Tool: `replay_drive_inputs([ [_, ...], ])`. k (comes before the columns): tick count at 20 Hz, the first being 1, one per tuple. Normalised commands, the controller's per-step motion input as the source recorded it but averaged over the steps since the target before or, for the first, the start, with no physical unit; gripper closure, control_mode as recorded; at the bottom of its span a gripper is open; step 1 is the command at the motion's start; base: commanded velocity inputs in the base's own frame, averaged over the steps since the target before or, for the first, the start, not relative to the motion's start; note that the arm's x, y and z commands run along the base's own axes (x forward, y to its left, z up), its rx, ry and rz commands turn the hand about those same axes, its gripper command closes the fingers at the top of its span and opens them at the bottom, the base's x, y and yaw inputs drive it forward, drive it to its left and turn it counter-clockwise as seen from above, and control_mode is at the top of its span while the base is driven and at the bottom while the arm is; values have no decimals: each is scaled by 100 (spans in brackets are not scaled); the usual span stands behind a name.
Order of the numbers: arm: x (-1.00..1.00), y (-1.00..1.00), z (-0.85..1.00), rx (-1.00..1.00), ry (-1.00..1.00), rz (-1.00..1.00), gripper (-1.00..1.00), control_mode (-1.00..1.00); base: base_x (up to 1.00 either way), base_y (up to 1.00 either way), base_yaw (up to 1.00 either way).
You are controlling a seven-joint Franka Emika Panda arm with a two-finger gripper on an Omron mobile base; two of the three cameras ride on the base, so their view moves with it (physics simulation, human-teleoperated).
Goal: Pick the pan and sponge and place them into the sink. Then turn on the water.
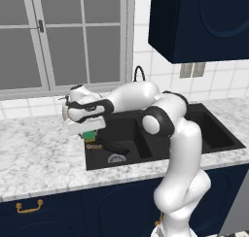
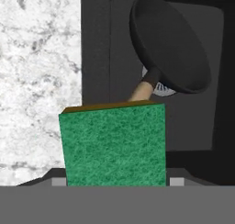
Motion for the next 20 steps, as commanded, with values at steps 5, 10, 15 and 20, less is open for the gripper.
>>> replay_drive_inputs([
  [5,7,-62,33,8,5,-3,100,-100,0,0,0],
  [10,1,-74,1,5,9,-4,100,-100,0,0,0],
  [15,14,-45,-32,0,5,-10,100,-100,0,0,0],
  [20,34,-6,-39,0,5,-7,100,-100,0,0,0],
])
